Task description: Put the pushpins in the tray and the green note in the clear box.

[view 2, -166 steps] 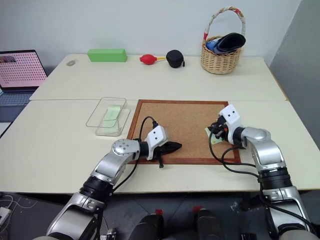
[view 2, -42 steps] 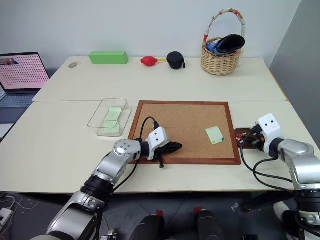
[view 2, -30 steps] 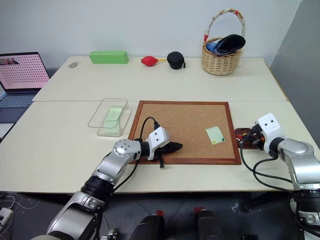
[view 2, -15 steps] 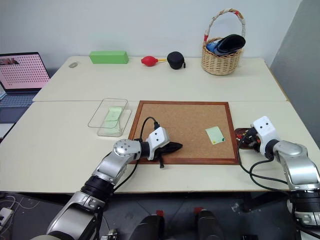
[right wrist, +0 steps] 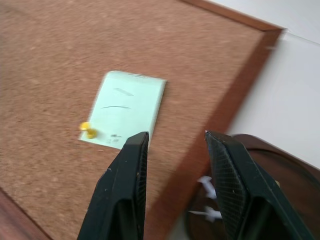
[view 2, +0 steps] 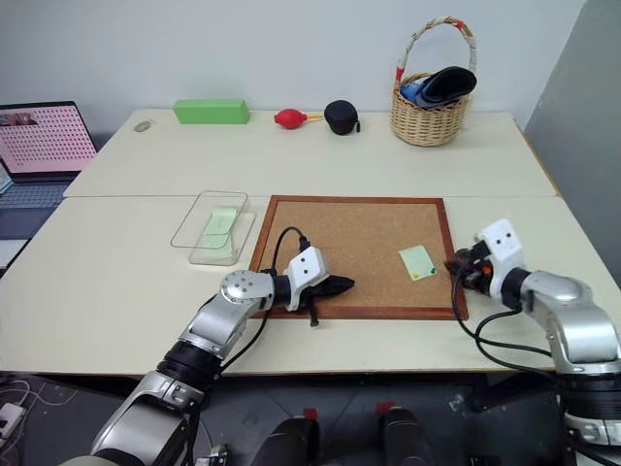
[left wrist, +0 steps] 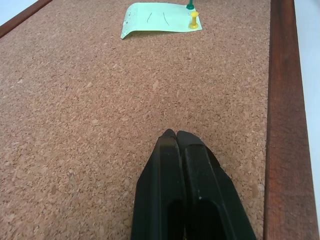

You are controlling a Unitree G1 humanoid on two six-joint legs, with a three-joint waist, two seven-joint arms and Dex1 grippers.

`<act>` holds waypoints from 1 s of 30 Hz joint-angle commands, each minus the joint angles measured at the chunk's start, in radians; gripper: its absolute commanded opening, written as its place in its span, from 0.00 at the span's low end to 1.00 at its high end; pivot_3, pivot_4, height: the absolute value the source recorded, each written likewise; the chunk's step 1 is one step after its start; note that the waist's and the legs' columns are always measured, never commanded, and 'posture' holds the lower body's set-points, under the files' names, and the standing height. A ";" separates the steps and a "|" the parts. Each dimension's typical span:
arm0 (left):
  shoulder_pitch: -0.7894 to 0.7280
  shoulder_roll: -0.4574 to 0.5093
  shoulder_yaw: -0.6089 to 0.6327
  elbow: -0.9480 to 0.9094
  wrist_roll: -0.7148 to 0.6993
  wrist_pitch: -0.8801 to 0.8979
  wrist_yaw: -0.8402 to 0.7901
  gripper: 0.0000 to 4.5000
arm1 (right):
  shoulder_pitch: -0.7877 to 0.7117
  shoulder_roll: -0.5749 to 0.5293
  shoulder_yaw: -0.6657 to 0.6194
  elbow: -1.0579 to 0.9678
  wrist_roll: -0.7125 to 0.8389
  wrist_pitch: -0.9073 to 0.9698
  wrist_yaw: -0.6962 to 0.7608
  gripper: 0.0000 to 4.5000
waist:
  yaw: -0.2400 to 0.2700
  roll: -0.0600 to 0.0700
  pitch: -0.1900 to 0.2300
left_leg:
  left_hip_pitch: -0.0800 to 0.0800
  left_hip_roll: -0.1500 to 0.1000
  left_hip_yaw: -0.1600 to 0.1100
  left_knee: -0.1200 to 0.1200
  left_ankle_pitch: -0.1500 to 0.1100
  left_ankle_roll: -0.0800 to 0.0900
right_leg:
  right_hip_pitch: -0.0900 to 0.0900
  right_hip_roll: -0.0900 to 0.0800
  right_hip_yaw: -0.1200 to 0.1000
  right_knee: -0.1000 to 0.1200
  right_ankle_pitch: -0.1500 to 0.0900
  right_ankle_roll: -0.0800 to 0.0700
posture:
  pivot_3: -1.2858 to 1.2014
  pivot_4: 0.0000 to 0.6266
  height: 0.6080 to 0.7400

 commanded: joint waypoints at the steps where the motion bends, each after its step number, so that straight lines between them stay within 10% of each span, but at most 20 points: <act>1: 0.021 0.009 -0.025 0.074 0.060 0.028 0.017 0.00 | -0.004 0.008 0.020 -0.001 -0.026 -0.046 -0.015 0.42 | 0.000 0.000 0.000 | 0.000 0.000 0.000 0.000 0.000 0.000 | 0.000 0.000 0.000 0.000 0.000 0.000 | 0.52 0.24 1.00; 14: 0.026 0.009 -0.025 0.071 0.063 0.030 0.024 0.00 | -0.031 0.037 0.054 0.070 -0.069 -0.082 -0.034 0.42 | 0.000 0.000 0.000 | 0.000 0.000 0.000 0.000 0.000 0.000 | 0.000 0.000 0.000 0.000 0.000 0.000 | 0.52 0.24 1.00; 24: 0.030 0.013 -0.026 0.066 0.064 0.032 0.023 0.00 | -0.025 0.039 0.035 0.039 -0.042 -0.061 -0.021 0.01 | 0.000 0.000 0.000 | 0.000 0.000 0.000 0.000 0.000 0.000 | 0.000 0.000 0.000 0.000 0.000 0.000 | 0.52 0.24 1.00; 30: 0.027 0.014 -0.028 0.073 0.069 0.035 0.025 0.00 | -0.015 0.034 0.011 -0.006 -0.005 -0.059 -0.005 0.01 | 0.001 0.000 0.000 | 0.000 0.000 0.000 0.000 0.000 0.000 | 0.000 0.000 0.000 0.000 0.000 0.000 | 0.52 0.24 1.00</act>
